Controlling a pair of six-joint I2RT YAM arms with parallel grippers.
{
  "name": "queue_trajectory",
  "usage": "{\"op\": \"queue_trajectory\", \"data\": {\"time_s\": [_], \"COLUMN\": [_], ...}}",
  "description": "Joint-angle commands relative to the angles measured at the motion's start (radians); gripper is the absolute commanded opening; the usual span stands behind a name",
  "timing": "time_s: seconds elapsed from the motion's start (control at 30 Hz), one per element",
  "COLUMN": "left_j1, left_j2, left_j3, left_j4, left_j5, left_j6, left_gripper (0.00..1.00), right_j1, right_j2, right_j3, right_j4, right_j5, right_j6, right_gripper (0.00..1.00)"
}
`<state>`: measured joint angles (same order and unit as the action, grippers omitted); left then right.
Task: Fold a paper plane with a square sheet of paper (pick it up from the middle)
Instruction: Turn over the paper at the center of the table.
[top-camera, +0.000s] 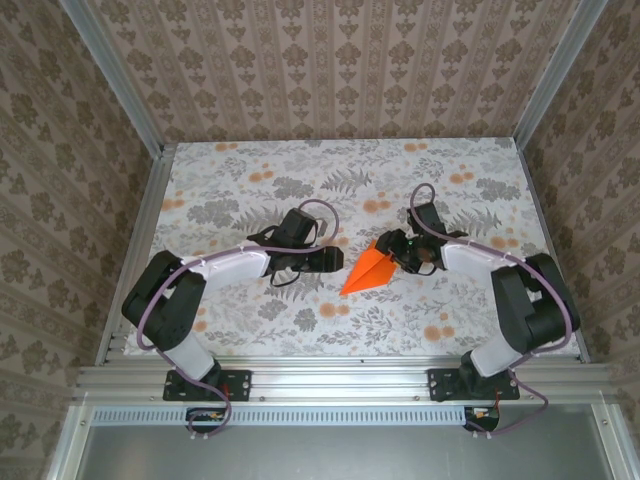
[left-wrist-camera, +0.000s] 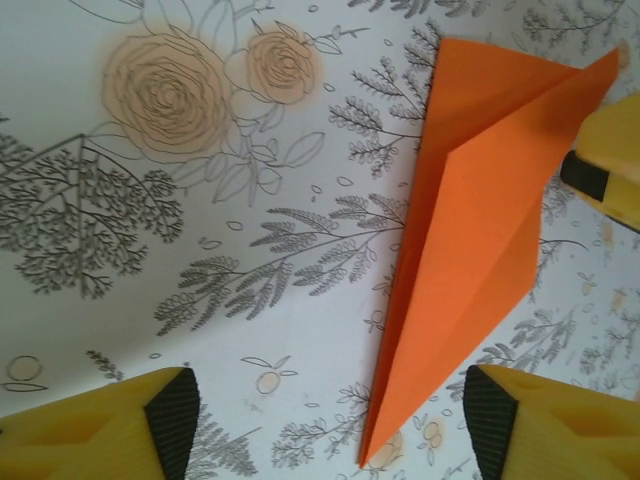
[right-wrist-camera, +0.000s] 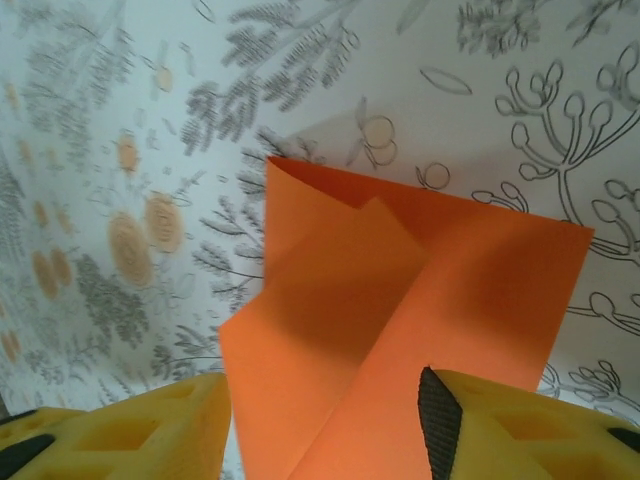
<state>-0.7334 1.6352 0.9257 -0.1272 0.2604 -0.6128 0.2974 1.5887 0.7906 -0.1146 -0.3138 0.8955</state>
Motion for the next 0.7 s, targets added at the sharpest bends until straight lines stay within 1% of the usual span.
{"op": "queue_trajectory", "data": {"time_s": [0.0,0.1,0.23,0.3,0.4,0.47,0.53,0.67], "left_j1": [0.002,0.009,0.028,0.042,0.072,0.096,0.127,0.199], "left_j2": [-0.025,-0.044,-0.063,-0.075,-0.101,-0.118,-0.131,-0.147], "left_j3": [0.017,0.012,-0.001,-0.011,-0.031,-0.041,-0.047,-0.05], "left_j4": [-0.014,-0.029,-0.042,-0.043,-0.043,-0.043,-0.053,-0.077], "left_j5": [-0.064,-0.08,-0.072,-0.057,-0.036,-0.024,-0.015,0.003], "left_j6": [0.002,0.007,0.011,0.013,0.013,0.019,0.027,0.05], "left_gripper": [0.76,0.8,0.82,0.84,0.87,0.89,0.91,0.95], "right_j1": [0.018,0.026,0.035,0.039,0.042,0.045,0.053,0.083], "right_j2": [0.049,0.09,0.136,0.148,0.144,0.126,0.091,0.041], "right_j3": [0.035,0.054,0.069,0.08,0.099,0.124,0.171,0.315], "right_j4": [0.039,0.056,0.091,0.09,0.07,0.017,-0.092,-0.391], "right_j5": [-0.036,-0.048,-0.078,-0.084,-0.08,-0.057,-0.004,0.16], "right_j6": [0.03,0.034,0.039,0.034,0.016,-0.018,-0.078,-0.214], "right_gripper": [0.53,0.49,0.4,0.33,0.17,0.1,0.05,0.03]}}
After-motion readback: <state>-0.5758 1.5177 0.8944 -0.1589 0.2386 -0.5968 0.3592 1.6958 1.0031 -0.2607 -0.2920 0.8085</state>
